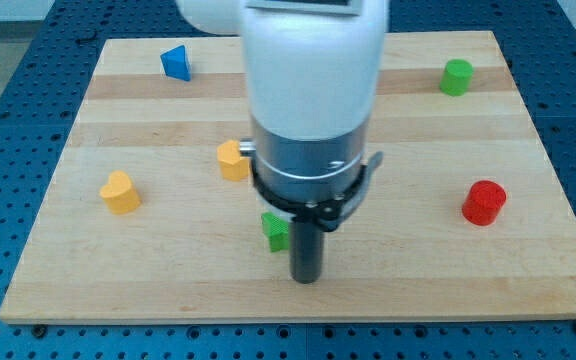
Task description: Move green star slightly up
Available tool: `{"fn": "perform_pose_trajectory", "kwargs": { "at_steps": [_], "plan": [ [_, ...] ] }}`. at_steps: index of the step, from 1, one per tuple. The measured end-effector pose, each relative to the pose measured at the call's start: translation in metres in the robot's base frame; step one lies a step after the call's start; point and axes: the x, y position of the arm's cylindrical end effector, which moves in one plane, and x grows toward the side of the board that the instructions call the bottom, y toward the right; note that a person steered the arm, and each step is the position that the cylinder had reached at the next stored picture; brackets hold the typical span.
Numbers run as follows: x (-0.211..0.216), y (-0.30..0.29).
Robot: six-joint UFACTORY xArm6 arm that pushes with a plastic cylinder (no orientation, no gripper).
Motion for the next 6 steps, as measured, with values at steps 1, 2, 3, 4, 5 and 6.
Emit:
{"fn": "perform_pose_trajectory", "kwargs": {
  "at_steps": [1, 2, 3, 4, 5, 6],
  "plan": [
    [-0.004, -0.005],
    [-0.016, -0.007],
    [-0.027, -0.007],
    [-0.037, -0.008],
    [-0.024, -0.01],
    [-0.015, -0.032]
  ]
}}
